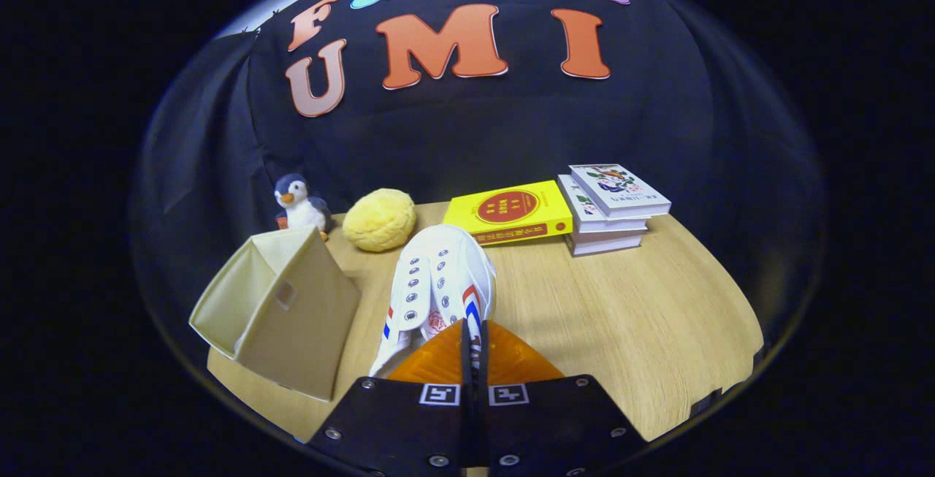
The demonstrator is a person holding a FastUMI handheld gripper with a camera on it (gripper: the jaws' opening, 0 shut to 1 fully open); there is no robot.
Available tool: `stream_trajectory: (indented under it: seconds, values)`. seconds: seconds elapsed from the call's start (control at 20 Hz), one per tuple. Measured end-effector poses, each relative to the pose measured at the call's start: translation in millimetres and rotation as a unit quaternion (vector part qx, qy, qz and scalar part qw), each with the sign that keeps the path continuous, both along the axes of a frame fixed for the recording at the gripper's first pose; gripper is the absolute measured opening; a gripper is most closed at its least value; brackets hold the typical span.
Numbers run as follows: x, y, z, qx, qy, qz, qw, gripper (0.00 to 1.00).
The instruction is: Open the storage box then place both shoes into the box .Put the left shoe in first, then the right shoe, with the right side of both shoes facing outward in a uniform manner.
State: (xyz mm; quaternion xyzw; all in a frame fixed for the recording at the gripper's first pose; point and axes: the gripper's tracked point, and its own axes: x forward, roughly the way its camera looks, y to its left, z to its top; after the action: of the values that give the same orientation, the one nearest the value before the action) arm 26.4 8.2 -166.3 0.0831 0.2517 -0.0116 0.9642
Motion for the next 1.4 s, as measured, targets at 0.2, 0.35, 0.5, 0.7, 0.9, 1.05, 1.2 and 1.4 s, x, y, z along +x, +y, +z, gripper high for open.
stream_trajectory:
  seconds: [0.2,0.35,0.5,0.7,0.9,1.05,1.2,1.4]
  values:
    - [7.5,62.7,39.9,0.024,-0.014,0.019,0.999,0.00]
    - [12.7,116.0,53.3,0.058,-0.015,0.028,0.998,0.00]
    - [20.3,158.8,61.2,0.060,-0.016,0.031,0.998,0.00]
    - [29.8,208.0,54.3,0.073,-0.004,0.026,0.997,0.00]
    - [34.3,231.3,28.8,0.049,0.019,0.010,0.999,0.00]
    - [38.4,233.5,3.2,0.021,0.042,-0.013,0.999,0.00]
    - [32.2,229.8,-21.0,-0.009,0.077,-0.033,0.996,0.03]
    - [33.9,244.5,-4.5,0.043,0.047,-0.033,0.997,0.16]
